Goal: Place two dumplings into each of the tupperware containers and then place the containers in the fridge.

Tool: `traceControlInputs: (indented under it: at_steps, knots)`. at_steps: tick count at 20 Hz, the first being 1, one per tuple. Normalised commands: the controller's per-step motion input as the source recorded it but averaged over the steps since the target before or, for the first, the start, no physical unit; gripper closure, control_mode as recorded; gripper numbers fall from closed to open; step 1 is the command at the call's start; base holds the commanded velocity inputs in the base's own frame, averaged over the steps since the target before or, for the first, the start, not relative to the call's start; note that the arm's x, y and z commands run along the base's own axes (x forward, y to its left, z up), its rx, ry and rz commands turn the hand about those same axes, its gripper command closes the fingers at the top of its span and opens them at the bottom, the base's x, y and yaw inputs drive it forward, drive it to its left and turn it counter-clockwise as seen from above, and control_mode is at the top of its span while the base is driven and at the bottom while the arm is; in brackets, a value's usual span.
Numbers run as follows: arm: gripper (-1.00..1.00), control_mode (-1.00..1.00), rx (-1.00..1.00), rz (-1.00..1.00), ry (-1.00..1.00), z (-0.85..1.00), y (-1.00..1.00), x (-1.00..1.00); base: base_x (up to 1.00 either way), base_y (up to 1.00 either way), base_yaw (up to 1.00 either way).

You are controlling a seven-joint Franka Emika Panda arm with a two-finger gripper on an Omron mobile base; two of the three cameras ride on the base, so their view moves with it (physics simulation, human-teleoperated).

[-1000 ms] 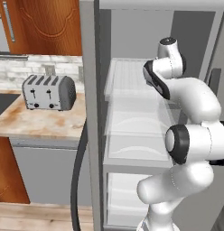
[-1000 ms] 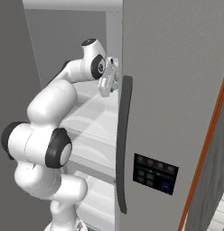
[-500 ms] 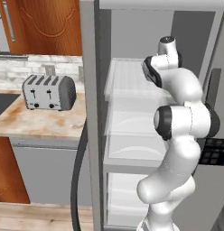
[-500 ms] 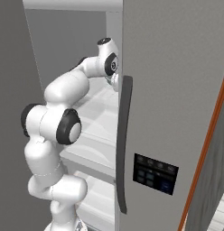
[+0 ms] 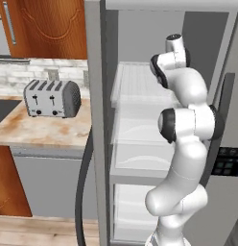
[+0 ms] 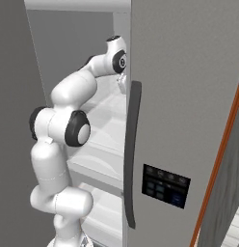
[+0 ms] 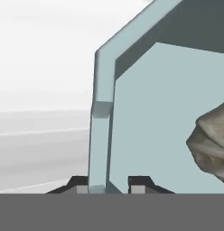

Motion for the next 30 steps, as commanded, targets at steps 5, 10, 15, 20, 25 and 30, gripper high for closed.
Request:
traceControlInputs:
  at_steps: [5, 10, 15, 20, 25, 30]
  knots:
    - [1.0, -1.0, 0.0, -0.08, 0.0, -0.05, -0.02, 0.01, 0.0, 0.0, 0.0]
    - [1.0, -1.0, 0.0, 0.0, 0.0, -0.32, 0.0, 0.06, 0.0, 0.0, 0.0]
    - [-1.0, -1.0, 0.0, 0.0, 0.0, -0.1, 0.0, 0.02, 0.0, 0.0, 0.0]
    - [-1.0, -1.0, 0.0, 0.0, 0.0, 0.0, 0.0, 0.0, 0.0, 0.0, 0.0]
    - [-1.0, -1.0, 0.02, 0.01, -0.22, 0.0, 0.0, -0.26, 0.0, 0.0, 0.0]
    - [-1.0, -1.0, 0.02, 0.01, -0.39, -0.05, 0.12, -0.79, 0.0, 0.0, 0.0]
